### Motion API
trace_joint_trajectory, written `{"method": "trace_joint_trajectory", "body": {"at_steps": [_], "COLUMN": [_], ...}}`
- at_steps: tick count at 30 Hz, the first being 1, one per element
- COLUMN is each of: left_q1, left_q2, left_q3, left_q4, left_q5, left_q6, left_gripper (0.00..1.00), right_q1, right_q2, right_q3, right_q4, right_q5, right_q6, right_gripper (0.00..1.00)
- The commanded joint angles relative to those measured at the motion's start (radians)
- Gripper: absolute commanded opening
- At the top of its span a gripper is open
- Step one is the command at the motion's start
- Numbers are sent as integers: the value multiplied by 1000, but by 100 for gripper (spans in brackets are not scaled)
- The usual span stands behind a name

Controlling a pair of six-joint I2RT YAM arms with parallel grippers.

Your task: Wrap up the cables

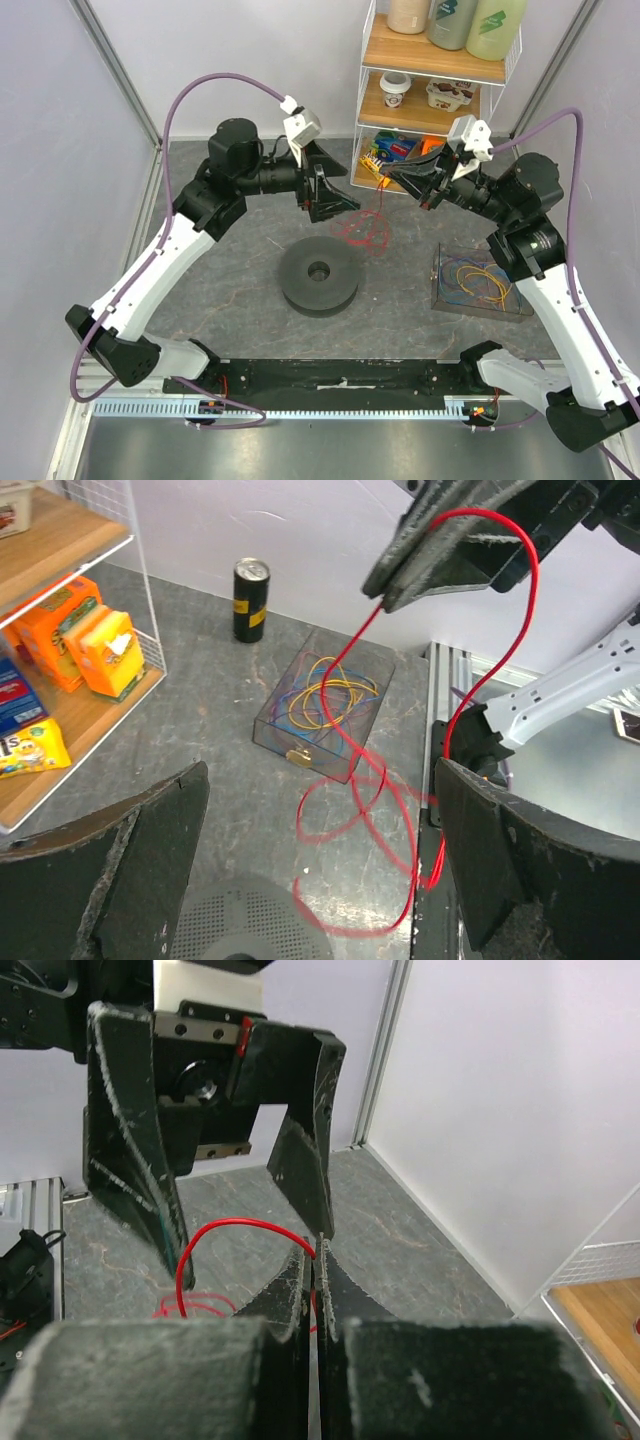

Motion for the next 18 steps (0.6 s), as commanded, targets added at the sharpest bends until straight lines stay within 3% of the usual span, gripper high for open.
{"method": "trace_joint_trajectory", "body": {"at_steps": [1, 6, 18], "left_q1": [-49, -86, -100], "left_q2": [19, 32, -70], "left_q3": [47, -11, -361], "left_q4": [7, -19, -18], "left_q5": [-53, -162, -314], "left_q6": [-7, 2, 126], "left_gripper": [99, 99, 99], "right_q1": [13, 22, 22], "right_q2": [7, 17, 41], "right_q3": [55, 79, 202], "right_q4": [38, 102, 176], "right_q5": [1, 11, 112], "right_q6": [23, 70, 179], "right_gripper": [0, 0, 0]}}
